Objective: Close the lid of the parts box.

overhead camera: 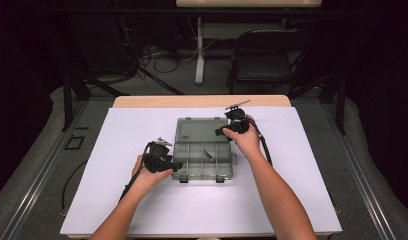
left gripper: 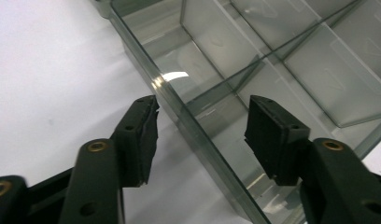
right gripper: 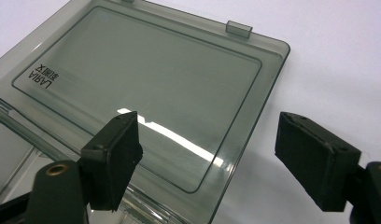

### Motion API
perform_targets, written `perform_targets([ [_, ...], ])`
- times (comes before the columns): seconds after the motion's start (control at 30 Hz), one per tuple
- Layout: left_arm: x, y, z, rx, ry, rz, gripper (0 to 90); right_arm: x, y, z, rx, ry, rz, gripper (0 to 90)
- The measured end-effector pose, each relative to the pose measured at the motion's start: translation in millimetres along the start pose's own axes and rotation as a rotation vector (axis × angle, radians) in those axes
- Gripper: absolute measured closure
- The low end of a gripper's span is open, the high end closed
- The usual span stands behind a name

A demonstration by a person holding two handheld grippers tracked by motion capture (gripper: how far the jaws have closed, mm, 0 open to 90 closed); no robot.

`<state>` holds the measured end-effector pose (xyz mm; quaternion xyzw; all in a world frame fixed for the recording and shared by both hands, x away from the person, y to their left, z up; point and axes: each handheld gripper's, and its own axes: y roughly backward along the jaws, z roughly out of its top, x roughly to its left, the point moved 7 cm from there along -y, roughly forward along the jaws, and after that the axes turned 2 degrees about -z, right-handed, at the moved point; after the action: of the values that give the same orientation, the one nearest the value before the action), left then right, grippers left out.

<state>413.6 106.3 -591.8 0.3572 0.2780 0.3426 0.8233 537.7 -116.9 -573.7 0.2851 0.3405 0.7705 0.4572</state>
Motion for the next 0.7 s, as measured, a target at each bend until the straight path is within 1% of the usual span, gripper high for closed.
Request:
perform_targets([
  [0.07, 0.1, -1.3, -0.7, 0.005, -0.002, 0.003, 46.3, -0.6, -1.2, -0.8, -0.002, -0.004, 0.003, 22.1],
  [0.1, 0.2, -2.3, -1.8, 0.016, -0.002, 0.002, 47.5, -0.8, -2.8, -1.8, -0.006, -0.014, 0.011, 22.2],
  [0.17, 0.4, -2.8, -2.0, 0.016, -0.001, 0.004, 48.2, -1.1, -3.8, -2.5, -0.007, -0.018, 0.011, 22.2],
  [0.2, 0.7, -3.2, -2.3, 0.016, -0.002, 0.007, 48.2, -1.1, -4.2, -3.9, 0.006, -0.024, 0.012, 22.2],
  [0.3, 1.1, -3.8, -2.8, 0.017, -0.001, 0.011, 50.3, -1.0, -7.5, -5.3, -0.006, -0.034, 0.019, 22.2],
  [0.4, 1.7, -4.7, -3.8, 0.025, -0.002, 0.019, 52.0, -0.6, -8.8, -7.6, 0.011, -0.042, 0.019, 22.2],
  [0.5, 1.9, -5.4, -4.8, 0.036, -0.002, 0.023, 54.5, 0.2, -10.0, -8.0, 0.009, -0.046, 0.026, 22.2],
  [0.53, 2.3, -5.9, -5.2, 0.039, -0.005, 0.026, 55.0, 0.8, -11.6, -7.6, -0.004, -0.053, 0.032, 22.2],
  [0.7, 3.4, -7.2, -6.5, 0.050, -0.009, 0.033, 57.4, 2.3, -13.7, -8.5, 0.001, -0.069, 0.040, 22.2],
])
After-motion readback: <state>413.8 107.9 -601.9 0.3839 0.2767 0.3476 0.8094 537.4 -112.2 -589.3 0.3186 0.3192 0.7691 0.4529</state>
